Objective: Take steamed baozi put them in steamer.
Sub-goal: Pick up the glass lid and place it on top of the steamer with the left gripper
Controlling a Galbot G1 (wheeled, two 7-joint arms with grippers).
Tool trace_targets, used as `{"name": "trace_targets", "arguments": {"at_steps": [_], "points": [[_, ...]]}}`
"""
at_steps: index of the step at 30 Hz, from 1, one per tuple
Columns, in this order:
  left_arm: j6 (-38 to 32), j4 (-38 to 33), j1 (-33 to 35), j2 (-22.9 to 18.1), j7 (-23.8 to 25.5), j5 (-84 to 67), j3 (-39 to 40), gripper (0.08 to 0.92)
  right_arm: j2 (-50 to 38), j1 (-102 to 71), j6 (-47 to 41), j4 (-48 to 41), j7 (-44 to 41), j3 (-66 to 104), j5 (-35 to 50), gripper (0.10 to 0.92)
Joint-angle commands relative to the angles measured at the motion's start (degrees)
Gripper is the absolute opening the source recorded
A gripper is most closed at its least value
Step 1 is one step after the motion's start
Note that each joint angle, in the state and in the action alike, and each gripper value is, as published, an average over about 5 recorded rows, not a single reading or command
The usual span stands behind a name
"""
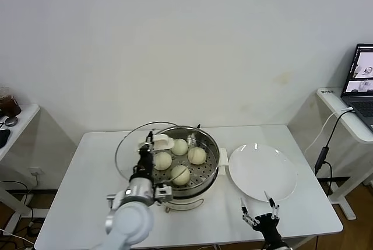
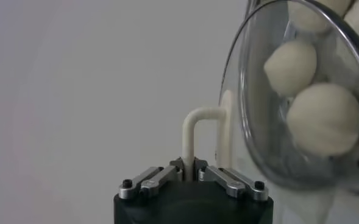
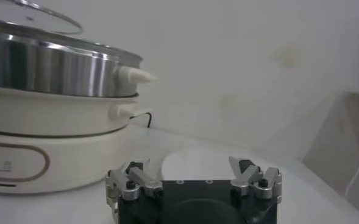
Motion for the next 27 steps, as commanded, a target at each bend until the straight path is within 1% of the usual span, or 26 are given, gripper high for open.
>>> {"name": "trace_targets", "arguments": {"at_steps": [1, 11, 27], "points": [[1.7, 5.1, -5.1, -8.0, 2.7, 8.0, 6.4, 0.17, 0.2, 0.3, 0.2, -0.5, 0.0, -0.2, -0.8, 0.823], [1.4, 6.3, -3.5, -10.4, 1.8, 10.3, 7.0, 0.17, 0.2, 0.0, 0.2, -0.1, 0.0, -0.6, -0.9, 0.823], [0.6, 7.8, -1.5, -11.6, 0.8, 12.3, 6.6, 0.17, -0.1, -0.1, 0.1, -0.3, -0.1, -1.3, -0.9, 0.823]]}}
